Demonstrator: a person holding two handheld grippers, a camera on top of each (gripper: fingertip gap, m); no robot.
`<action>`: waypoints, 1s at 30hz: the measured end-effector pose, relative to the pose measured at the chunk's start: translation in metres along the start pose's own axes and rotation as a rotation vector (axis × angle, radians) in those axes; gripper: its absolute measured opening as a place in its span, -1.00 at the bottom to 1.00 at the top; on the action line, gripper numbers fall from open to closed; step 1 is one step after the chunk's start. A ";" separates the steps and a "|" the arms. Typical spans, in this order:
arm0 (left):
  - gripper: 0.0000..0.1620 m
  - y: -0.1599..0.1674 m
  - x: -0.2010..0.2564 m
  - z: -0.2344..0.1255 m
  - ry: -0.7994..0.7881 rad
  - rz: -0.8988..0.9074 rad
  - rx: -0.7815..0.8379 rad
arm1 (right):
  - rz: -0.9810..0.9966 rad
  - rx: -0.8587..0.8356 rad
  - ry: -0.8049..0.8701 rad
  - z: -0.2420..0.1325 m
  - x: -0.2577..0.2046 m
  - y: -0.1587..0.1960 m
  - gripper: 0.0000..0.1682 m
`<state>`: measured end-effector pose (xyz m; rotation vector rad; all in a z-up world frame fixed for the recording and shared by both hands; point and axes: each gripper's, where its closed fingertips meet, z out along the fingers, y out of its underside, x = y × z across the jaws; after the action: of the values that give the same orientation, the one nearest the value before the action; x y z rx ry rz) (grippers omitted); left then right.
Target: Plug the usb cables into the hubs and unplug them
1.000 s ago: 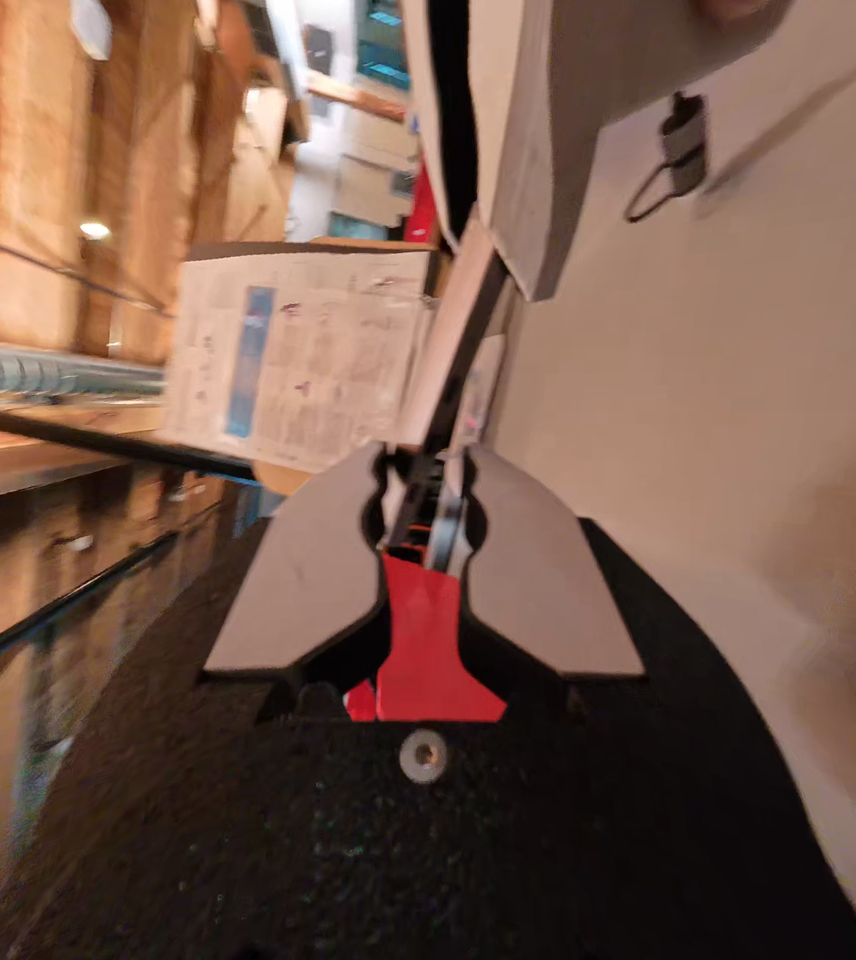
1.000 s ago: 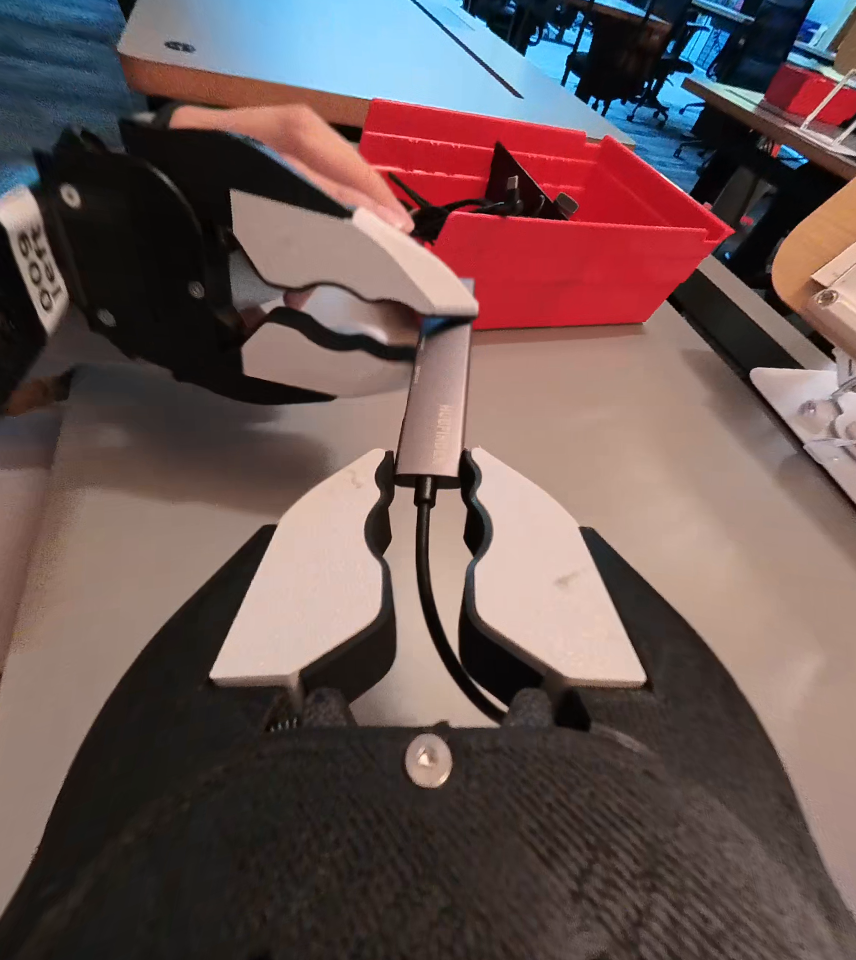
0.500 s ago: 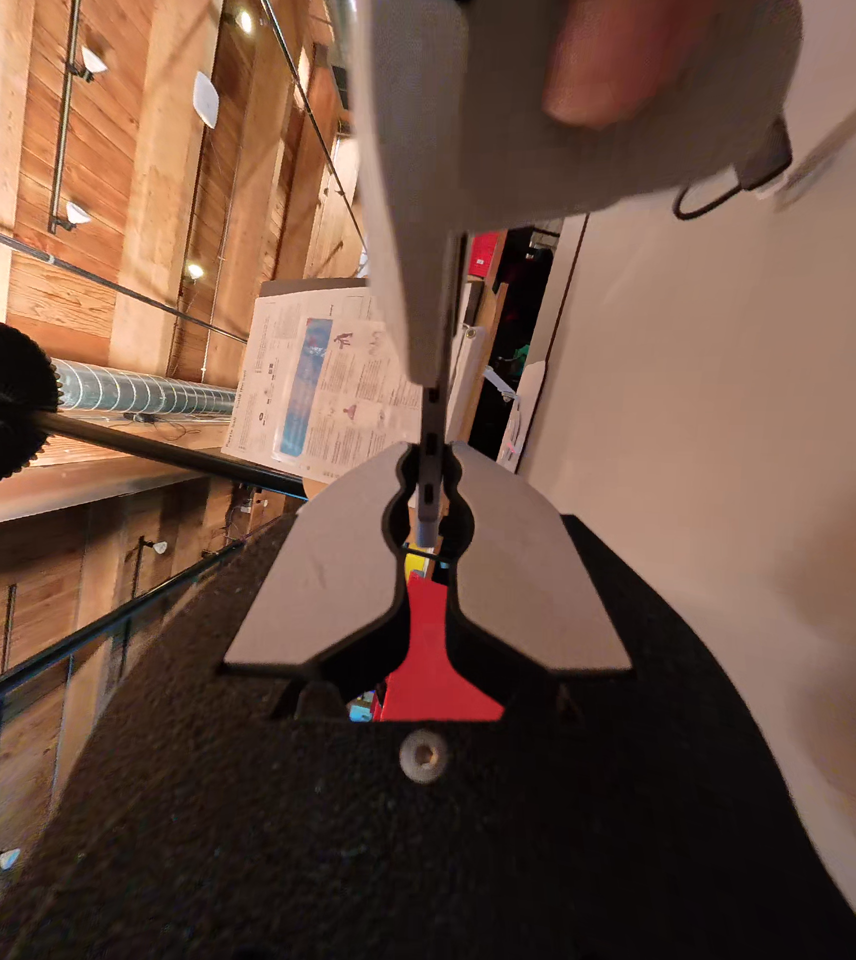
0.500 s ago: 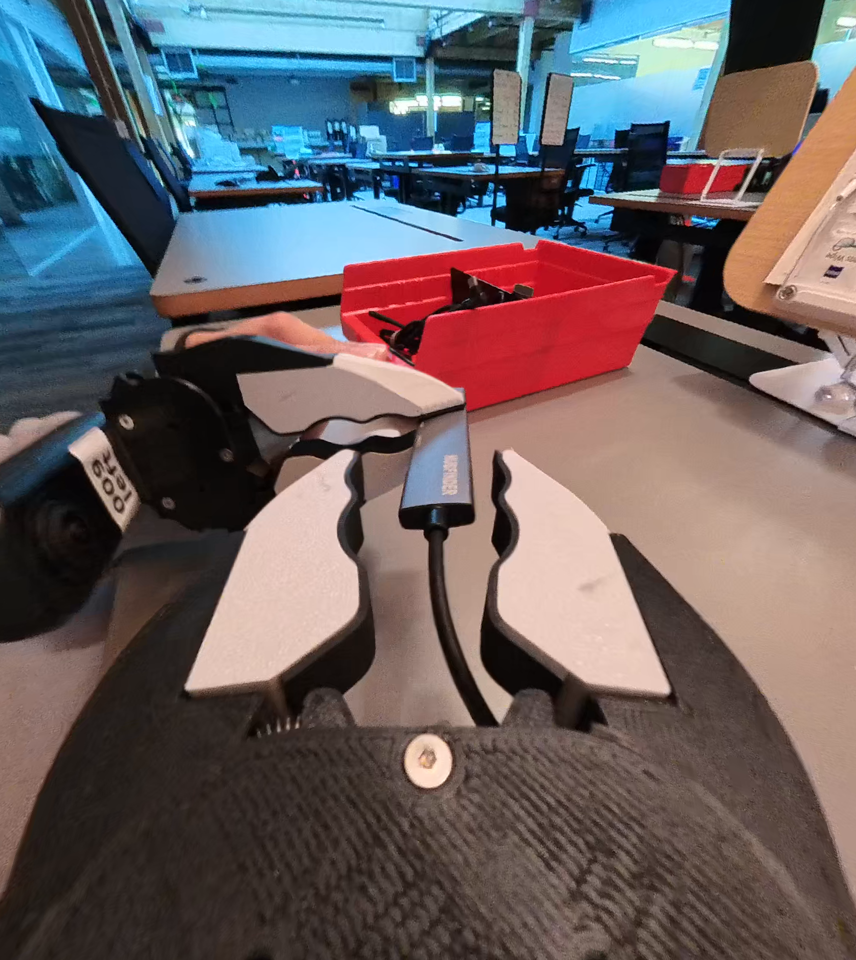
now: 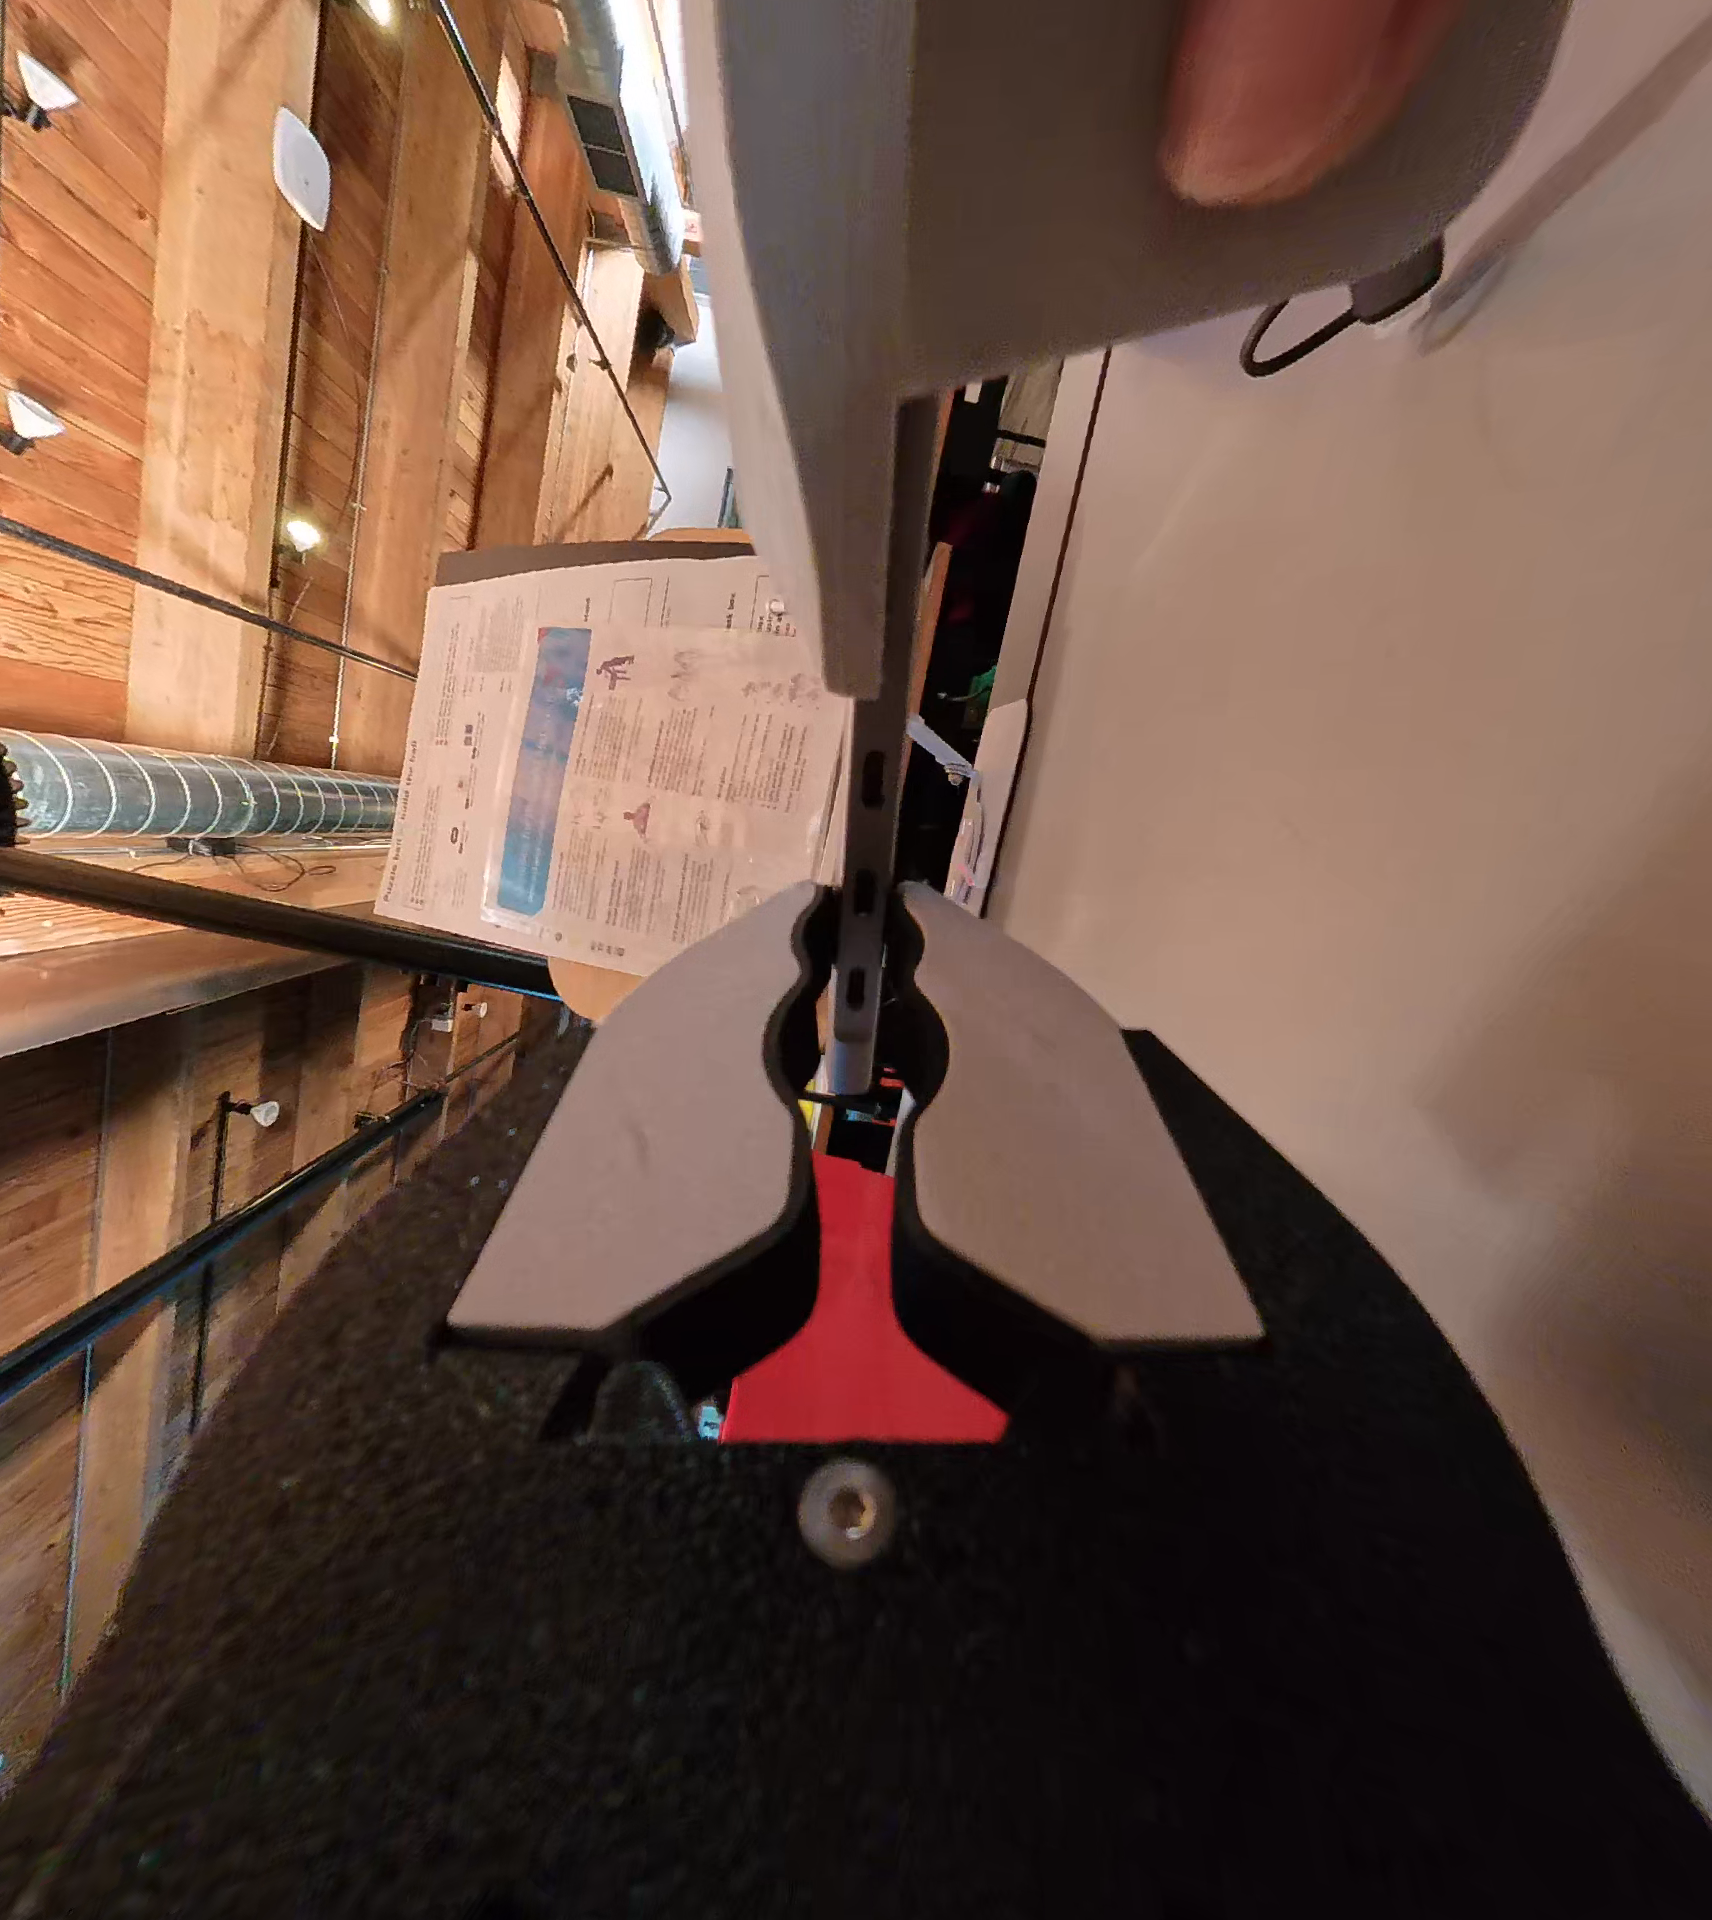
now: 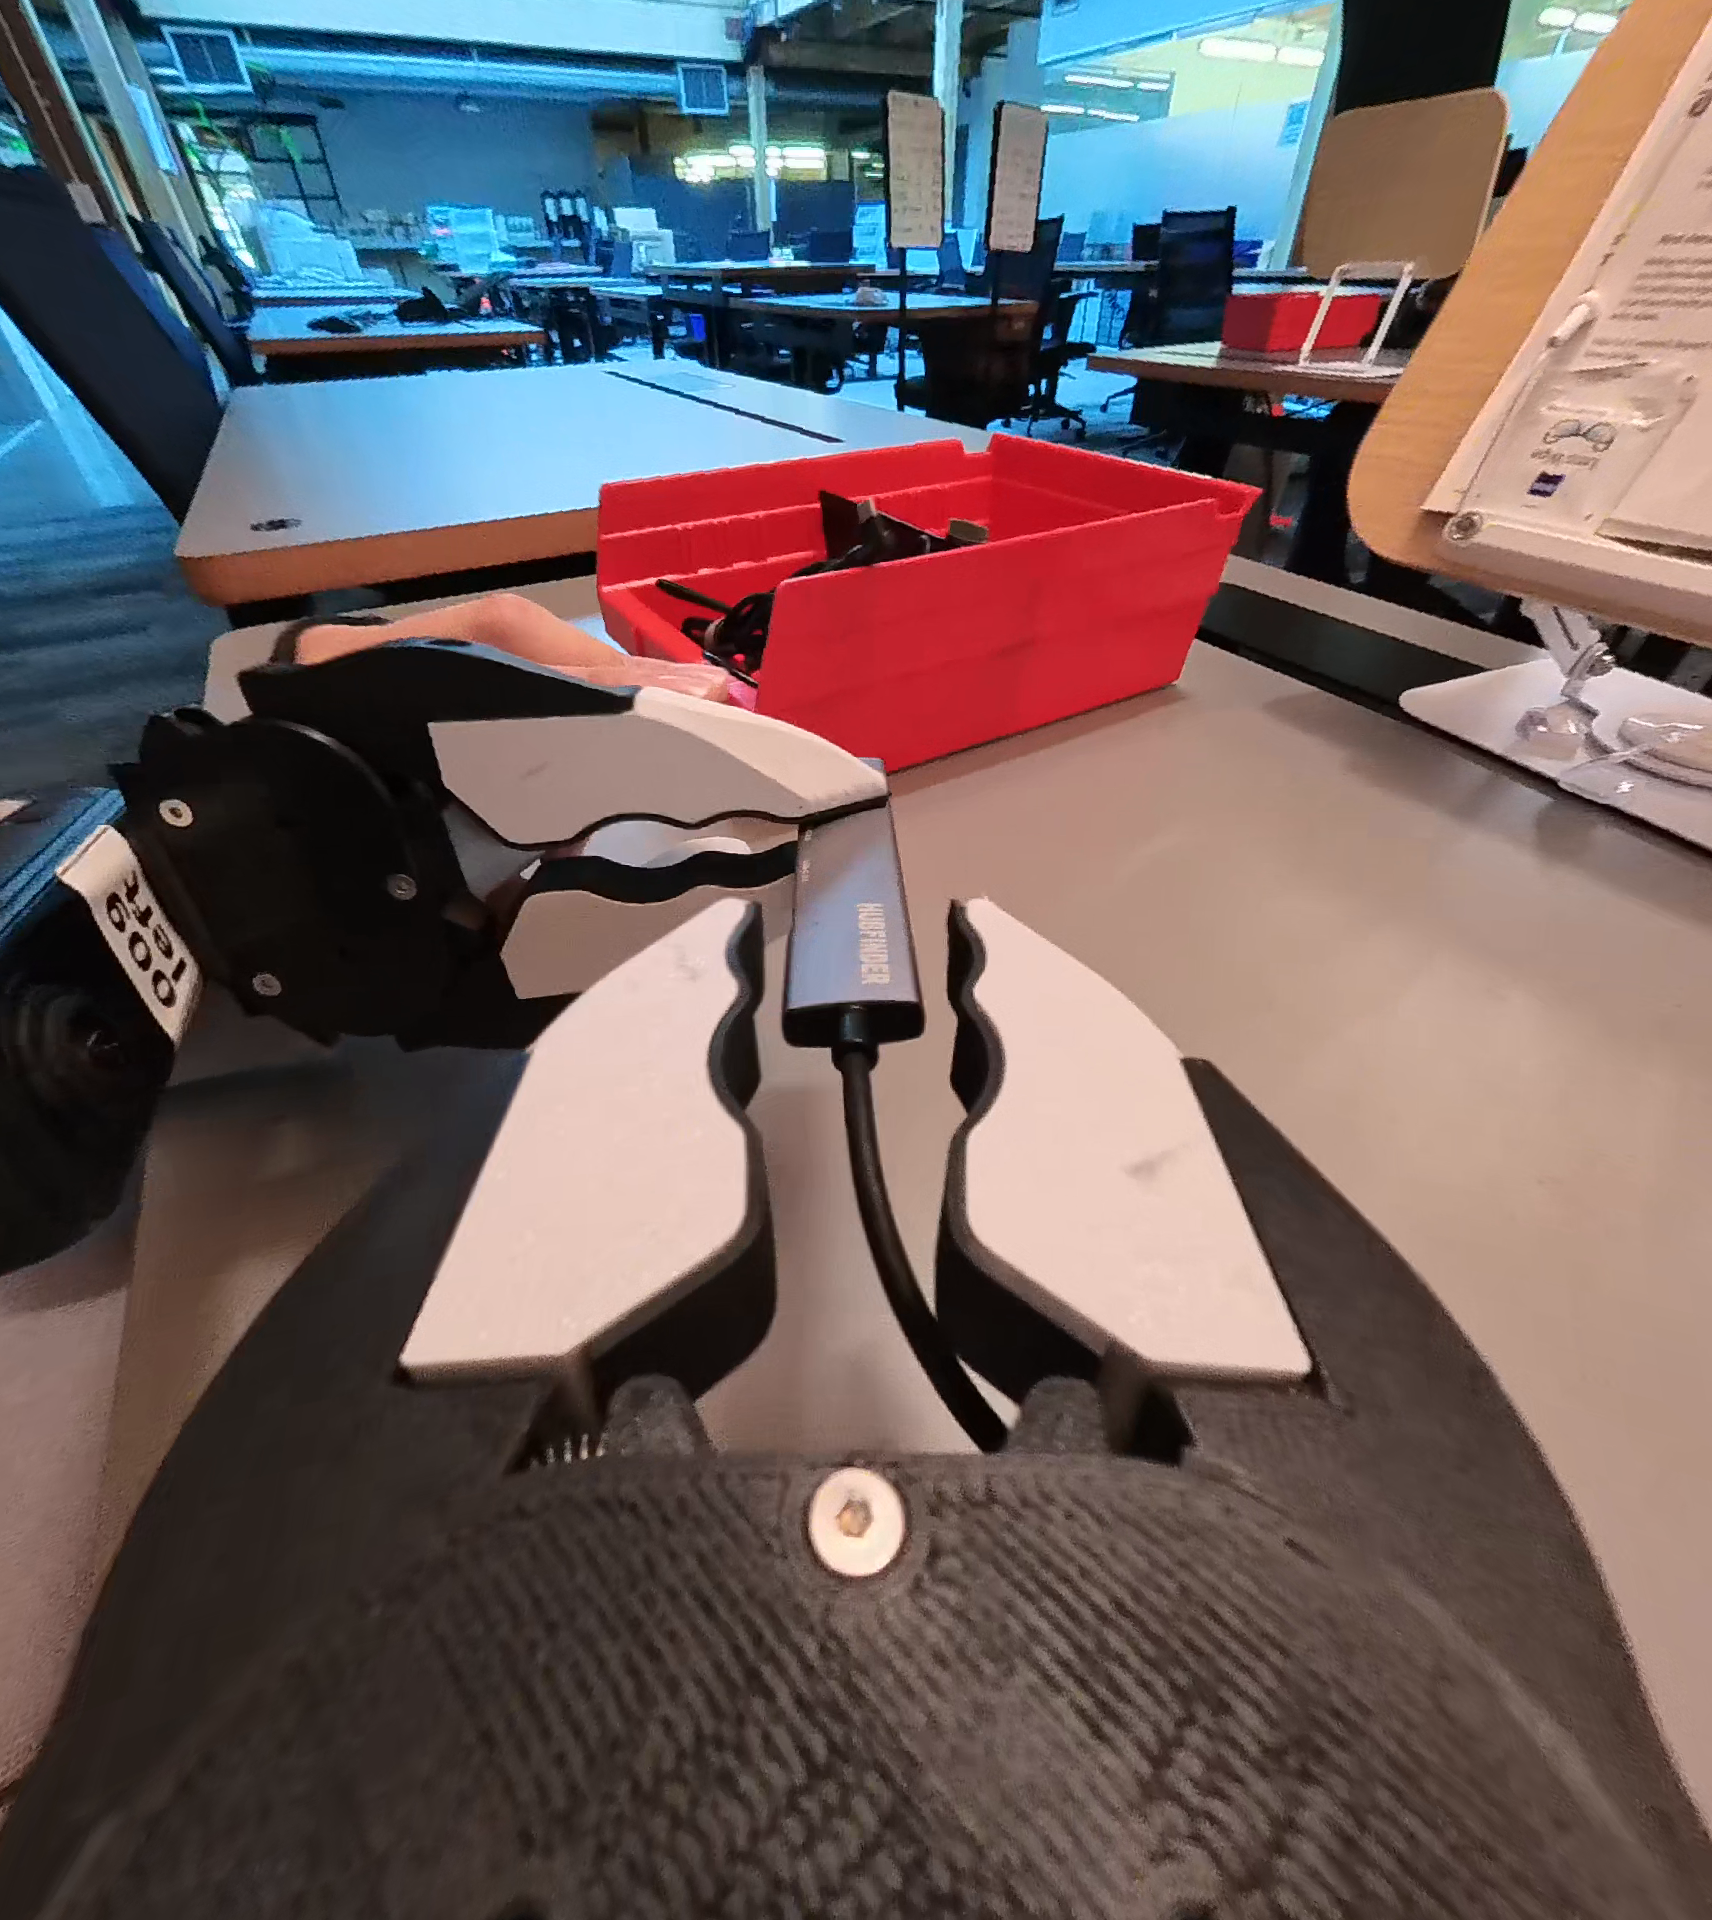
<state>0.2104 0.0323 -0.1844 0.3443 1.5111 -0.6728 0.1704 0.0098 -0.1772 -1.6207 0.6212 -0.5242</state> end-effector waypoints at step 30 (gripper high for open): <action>-0.62 0.025 -0.043 -0.007 0.197 -0.776 -0.035 | -0.048 0.143 0.342 -0.023 0.058 0.001 -0.71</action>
<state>0.2234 0.0641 -0.1473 -0.2363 1.8455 -1.2407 0.1987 -0.0458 -0.1757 -1.4239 0.7797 -0.8726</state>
